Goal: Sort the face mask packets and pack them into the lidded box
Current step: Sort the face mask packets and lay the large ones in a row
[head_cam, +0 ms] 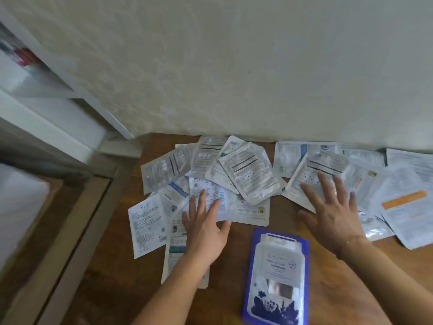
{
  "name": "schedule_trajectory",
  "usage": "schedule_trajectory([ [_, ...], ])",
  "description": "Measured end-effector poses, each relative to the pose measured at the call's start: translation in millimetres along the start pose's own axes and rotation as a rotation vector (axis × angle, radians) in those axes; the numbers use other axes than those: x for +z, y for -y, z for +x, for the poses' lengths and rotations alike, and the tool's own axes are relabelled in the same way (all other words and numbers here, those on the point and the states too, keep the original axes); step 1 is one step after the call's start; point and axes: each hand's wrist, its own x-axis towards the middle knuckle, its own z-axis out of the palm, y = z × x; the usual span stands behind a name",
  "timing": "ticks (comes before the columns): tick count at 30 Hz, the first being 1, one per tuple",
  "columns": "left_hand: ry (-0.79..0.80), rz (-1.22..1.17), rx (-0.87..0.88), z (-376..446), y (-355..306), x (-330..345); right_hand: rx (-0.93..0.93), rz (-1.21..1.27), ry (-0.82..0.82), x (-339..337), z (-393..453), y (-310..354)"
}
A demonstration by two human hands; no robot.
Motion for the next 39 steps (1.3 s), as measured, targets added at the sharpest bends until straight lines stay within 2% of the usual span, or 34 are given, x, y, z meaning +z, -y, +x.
schedule_trajectory([
  [3, 0.064, 0.029, -0.065, 10.4, 20.3, -7.4, 0.008, -0.091, 0.114, 12.7, 21.9, -25.5],
  [6, 0.071, 0.024, 0.023, 16.9, 15.7, -4.1, 0.011, -0.165, 0.150, 20.2, 10.0, -50.1],
  [9, 0.047, 0.015, 0.146, 28.2, -12.3, 4.1, 0.065, -0.119, 0.151, 18.2, -28.2, -63.7],
  [16, 0.073, 0.168, 0.411, 70.3, -107.1, 23.9, 0.114, -0.007, 0.035, 27.9, -109.5, -88.2],
  [21, 0.213, 0.199, 0.763, 81.5, -187.9, 42.6, 0.119, 0.061, -0.117, 39.3, -134.6, -89.9],
  [23, 0.290, 0.267, 0.850, 79.5, -215.3, 51.5, 0.150, 0.105, -0.204, 35.0, -131.6, -91.9],
  [26, 0.281, 0.422, 0.831, 73.9, -226.9, 64.1, 0.232, 0.167, -0.243, 19.5, -106.9, -105.0],
  [29, 0.250, 0.492, 0.748, 71.4, -213.8, 63.0, 0.304, 0.139, -0.131, -0.1, -63.4, -123.9],
  [34, 0.244, 0.556, 0.535, 77.9, -181.2, 47.3, 0.243, 0.040, 0.068, 9.4, -26.7, -139.5],
  [37, 0.278, 0.555, 0.439, 77.6, -179.2, 40.6, 0.394, 0.047, 0.030, 16.0, -47.0, -151.0],
  [39, 0.254, 0.525, 0.452, 73.9, -190.4, 38.4, 0.541, 0.041, 0.010, 19.6, -68.1, -161.7],
])
